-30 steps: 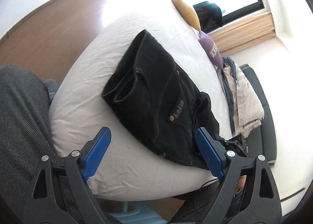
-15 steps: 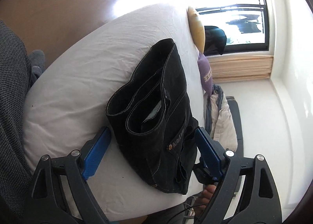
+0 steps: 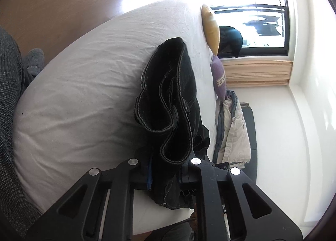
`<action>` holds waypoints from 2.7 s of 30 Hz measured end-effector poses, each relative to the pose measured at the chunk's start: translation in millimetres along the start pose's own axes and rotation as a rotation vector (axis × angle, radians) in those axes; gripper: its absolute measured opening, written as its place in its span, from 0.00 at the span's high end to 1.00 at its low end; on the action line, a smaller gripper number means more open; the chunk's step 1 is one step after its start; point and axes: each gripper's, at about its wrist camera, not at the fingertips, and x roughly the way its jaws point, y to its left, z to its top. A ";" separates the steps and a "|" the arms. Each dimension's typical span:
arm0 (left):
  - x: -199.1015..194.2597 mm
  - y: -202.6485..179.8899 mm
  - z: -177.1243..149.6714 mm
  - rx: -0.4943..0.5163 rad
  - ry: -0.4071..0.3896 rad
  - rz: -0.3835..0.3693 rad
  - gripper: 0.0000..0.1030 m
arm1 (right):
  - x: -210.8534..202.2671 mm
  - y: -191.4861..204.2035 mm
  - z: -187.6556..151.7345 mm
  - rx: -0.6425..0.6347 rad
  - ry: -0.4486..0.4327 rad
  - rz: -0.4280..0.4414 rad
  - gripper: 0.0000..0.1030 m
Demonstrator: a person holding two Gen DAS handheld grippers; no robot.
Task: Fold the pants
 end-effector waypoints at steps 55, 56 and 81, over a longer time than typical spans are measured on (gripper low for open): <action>269.7 -256.2 -333.4 1.424 0.461 0.256 0.87 | -223.1 -11.4 6.3 -0.217 -0.242 -0.303 0.85; 277.3 -250.1 -337.0 1.431 0.473 0.268 0.87 | -223.8 -21.0 7.0 -0.200 -0.245 -0.306 0.85; 227.6 -254.2 -290.8 1.307 0.498 0.120 0.33 | -261.3 -49.2 -6.1 -0.051 -0.350 -0.329 0.58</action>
